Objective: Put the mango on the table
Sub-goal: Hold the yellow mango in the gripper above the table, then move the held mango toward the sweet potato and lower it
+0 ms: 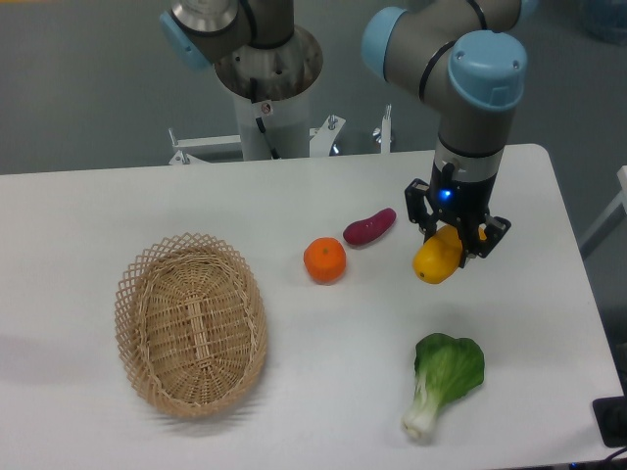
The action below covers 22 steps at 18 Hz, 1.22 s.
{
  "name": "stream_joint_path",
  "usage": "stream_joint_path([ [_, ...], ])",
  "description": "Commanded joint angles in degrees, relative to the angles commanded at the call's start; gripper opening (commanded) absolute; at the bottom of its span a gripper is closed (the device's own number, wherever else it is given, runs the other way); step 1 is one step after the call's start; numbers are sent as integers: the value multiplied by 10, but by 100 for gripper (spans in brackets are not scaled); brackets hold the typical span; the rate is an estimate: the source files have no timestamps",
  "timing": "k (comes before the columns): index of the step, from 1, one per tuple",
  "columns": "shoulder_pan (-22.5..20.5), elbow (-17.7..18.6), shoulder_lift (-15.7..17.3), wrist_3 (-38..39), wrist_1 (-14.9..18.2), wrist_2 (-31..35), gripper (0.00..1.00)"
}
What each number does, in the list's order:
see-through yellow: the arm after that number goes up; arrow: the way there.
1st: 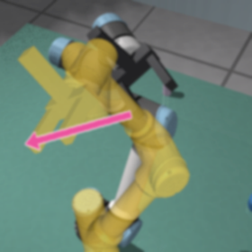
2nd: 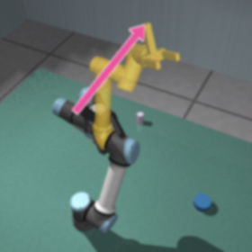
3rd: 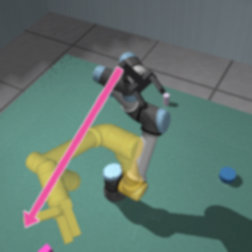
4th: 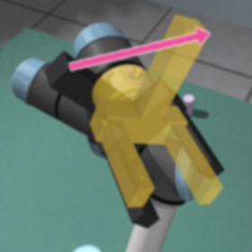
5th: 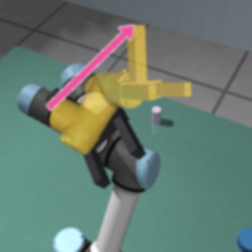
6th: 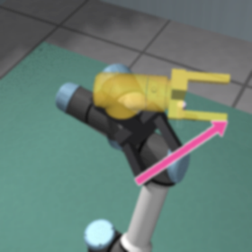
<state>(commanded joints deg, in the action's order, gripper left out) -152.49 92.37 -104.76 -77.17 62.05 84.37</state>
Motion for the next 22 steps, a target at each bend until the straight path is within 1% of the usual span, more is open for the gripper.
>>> stream_joint_path([
  [2,-3,0,-10,-1,-7,0,46],
  [5,-5,6,-27,-1,-39,3,46],
  [7,-4,9,-42,0,-67,29,46],
  [9,-4,16,-57,0,-87,51,46],
  [11,-2,39,-62,4,-114,52,46],
  [14,5,84,-74,9,-178,55,46],
  [15,8,99,-73,8,-191,60,46],
  [17,11,119,-74,9,-200,73,46],
  [22,25,149,-77,5,-199,87,46],
])
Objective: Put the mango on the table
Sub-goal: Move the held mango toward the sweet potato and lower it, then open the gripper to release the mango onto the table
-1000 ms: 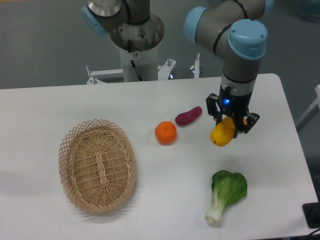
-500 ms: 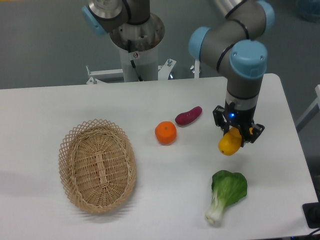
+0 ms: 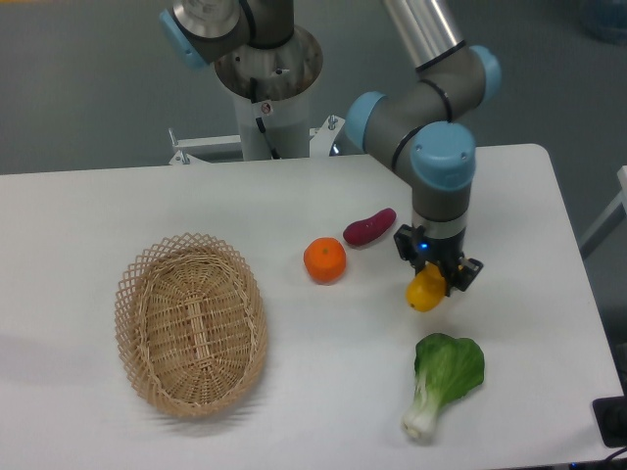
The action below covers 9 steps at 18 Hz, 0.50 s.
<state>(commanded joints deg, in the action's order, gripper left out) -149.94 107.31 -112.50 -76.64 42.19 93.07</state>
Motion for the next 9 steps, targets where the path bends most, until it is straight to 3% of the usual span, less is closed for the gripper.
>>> stream_joint_path([
  [7,7,6,-4,-4,1,10,50],
  [9,7,6,-3,-4,1,10,62],
])
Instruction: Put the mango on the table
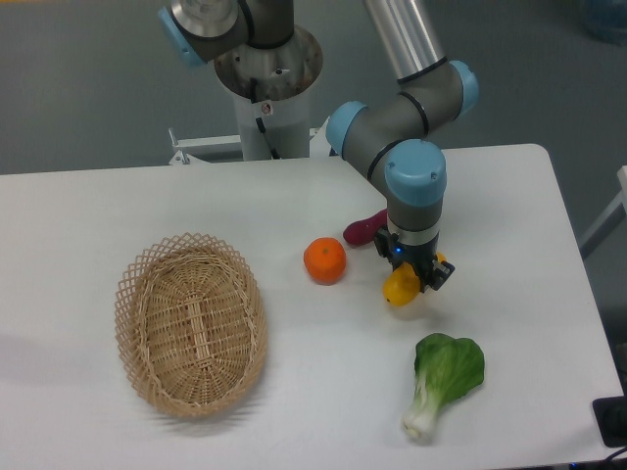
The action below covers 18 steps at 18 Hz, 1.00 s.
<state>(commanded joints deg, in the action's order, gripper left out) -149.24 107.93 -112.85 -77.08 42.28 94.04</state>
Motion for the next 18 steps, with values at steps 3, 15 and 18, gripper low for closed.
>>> stream_joint_path([
  [3,-1,-4,3,0,-2,-1,88],
  [15,-29,-97,34,-2,50,-30,100],
  [18,-44,-138,42,-3,99,-40,100],
])
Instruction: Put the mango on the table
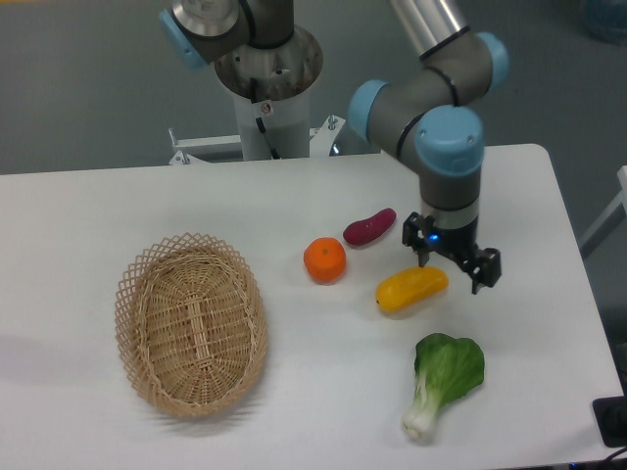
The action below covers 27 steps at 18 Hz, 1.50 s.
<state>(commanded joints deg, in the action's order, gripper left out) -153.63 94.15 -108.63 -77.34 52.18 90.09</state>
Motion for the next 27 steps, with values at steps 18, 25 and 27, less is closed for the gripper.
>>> stream_joint_path([
  [18,-84,-85,46,-137,194,-53,100],
  [25,-88,-84,47,-137,194,-53,100],
  [27,-88,-84,47,-137,194,-53,100],
])
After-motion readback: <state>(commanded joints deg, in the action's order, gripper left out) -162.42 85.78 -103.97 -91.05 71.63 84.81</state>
